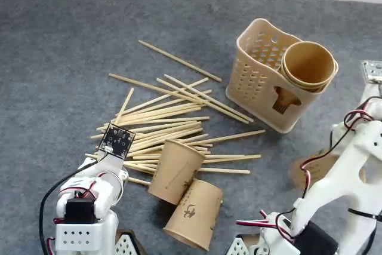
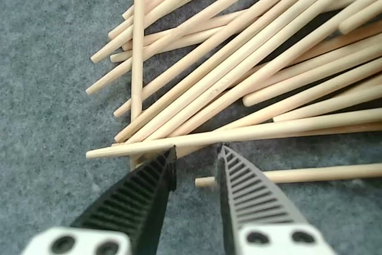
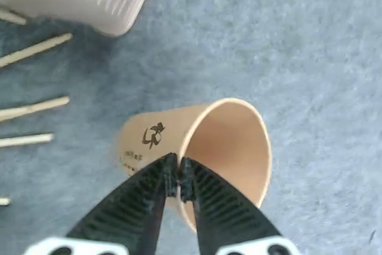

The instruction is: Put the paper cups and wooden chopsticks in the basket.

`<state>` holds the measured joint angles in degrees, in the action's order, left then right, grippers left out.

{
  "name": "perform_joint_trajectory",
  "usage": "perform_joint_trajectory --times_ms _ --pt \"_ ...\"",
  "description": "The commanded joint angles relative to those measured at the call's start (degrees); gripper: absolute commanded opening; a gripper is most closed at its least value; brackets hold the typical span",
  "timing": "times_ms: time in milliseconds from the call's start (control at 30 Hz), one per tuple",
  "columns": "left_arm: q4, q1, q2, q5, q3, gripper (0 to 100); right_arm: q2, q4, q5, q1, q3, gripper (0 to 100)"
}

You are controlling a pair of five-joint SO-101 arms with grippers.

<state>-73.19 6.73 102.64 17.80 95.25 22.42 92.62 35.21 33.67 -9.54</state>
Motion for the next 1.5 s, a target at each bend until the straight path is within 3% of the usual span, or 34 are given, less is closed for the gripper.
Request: perform_joint_trajectory --times_ms 0,433,833,1033,1467 --pt "1.3 0.6 -0.7 0.4 -0.4 12 1.5 -2.0 2.6 0.3 -2.6 0.6" --pt "1.3 0.6 -0.7 0.4 -0.4 12 1.5 0.6 2.3 -6.8 -14.6 0.6" --pt "1.3 0.6 -0.7 0.4 -0.4 12 1.5 1.1 2.4 -5.2 -18.1 0.6" --pt "1.3 0.6 -0.7 0.4 -0.4 12 2.6 8.1 2.7 -3.0 -7.3 0.6" --pt "1.3 0.6 -0.7 0.4 -0.4 12 22.8 7.6 2.8 -2.5 3.6 0.6"
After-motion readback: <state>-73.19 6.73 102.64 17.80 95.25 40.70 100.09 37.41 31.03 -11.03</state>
